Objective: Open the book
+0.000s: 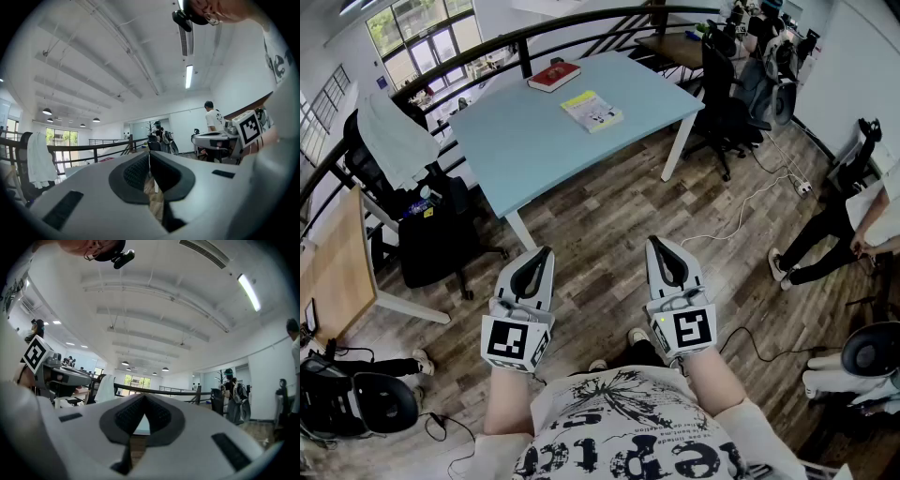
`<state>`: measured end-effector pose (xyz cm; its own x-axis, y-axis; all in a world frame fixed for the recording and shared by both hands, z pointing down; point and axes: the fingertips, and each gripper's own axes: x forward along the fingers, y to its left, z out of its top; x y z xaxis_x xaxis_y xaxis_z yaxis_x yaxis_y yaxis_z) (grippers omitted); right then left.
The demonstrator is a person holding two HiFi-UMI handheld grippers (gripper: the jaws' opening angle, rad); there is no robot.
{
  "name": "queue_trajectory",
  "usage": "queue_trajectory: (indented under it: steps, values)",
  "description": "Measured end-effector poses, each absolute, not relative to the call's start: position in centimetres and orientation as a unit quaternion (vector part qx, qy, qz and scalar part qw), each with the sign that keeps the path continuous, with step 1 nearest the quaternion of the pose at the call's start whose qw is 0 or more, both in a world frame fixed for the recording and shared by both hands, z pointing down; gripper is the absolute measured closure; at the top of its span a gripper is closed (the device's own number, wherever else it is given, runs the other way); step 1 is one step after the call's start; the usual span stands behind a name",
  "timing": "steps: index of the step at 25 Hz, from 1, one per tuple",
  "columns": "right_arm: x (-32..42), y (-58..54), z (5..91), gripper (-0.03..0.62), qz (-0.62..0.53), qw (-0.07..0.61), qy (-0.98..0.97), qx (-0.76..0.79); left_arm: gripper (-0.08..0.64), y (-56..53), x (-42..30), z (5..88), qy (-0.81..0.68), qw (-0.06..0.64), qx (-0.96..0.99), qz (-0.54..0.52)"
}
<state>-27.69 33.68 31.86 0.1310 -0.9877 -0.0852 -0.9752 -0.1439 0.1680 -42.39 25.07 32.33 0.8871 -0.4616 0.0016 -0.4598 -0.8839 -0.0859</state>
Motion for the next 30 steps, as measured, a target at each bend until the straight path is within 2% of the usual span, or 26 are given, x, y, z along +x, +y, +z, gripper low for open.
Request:
queue_trajectory:
  steps: [9,14,18,23,30]
  values:
    - [-27.8,33.0,32.4,0.583,-0.078,0.04,-0.651,0.754,0.54,24.0,-42.4,32.5,0.245,0.024,-0.969,-0.003]
    - [-27.3,32.5,32.8,0.581,-0.055,0.001,-0.668,0.742,0.54,23.3,-41.5,33.1,0.244,0.023,-0.97,-0.009]
    - [-26.0,31.6,33.8,0.581,-0.052,0.013,-0.671,0.74,0.54,22.3,-39.9,34.2,0.243,0.017,-0.97,-0.016]
    - [-21.4,29.0,35.5,0.581,-0.049,0.025,-0.68,0.731,0.54,20.7,-35.5,35.8,0.26,0.023,-0.965,-0.028]
    - [-10.3,23.6,35.9,0.581,-0.049,0.022,-0.711,0.701,0.54,16.9,-25.0,36.5,0.295,0.03,-0.954,-0.043]
